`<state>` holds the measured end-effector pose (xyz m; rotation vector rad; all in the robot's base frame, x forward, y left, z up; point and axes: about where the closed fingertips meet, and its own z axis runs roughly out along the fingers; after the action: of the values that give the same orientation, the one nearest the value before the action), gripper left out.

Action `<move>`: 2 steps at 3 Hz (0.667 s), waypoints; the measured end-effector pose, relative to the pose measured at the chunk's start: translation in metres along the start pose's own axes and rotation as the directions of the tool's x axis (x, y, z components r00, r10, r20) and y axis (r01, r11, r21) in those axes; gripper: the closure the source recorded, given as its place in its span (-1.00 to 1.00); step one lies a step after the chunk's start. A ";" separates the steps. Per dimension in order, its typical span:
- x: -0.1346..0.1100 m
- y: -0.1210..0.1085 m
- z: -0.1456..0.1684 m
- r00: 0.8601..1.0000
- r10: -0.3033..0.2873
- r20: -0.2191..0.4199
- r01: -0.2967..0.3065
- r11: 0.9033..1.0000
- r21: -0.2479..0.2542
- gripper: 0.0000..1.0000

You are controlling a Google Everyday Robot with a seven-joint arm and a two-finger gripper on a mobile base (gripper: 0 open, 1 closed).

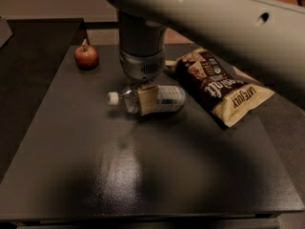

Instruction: Knock blue plastic bottle over

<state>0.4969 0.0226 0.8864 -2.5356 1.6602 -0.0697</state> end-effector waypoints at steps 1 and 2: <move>-0.014 0.005 0.014 0.995 -0.079 -0.054 0.078 0.997 -0.017 -0.73; -0.023 0.010 0.025 0.988 -0.137 -0.072 0.136 0.990 -0.020 -1.00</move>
Offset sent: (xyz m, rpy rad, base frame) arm -0.0254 0.0244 -0.0349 -0.1208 -0.0306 0.1920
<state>0.4808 0.0416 0.8612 -2.6861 1.5134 -0.1639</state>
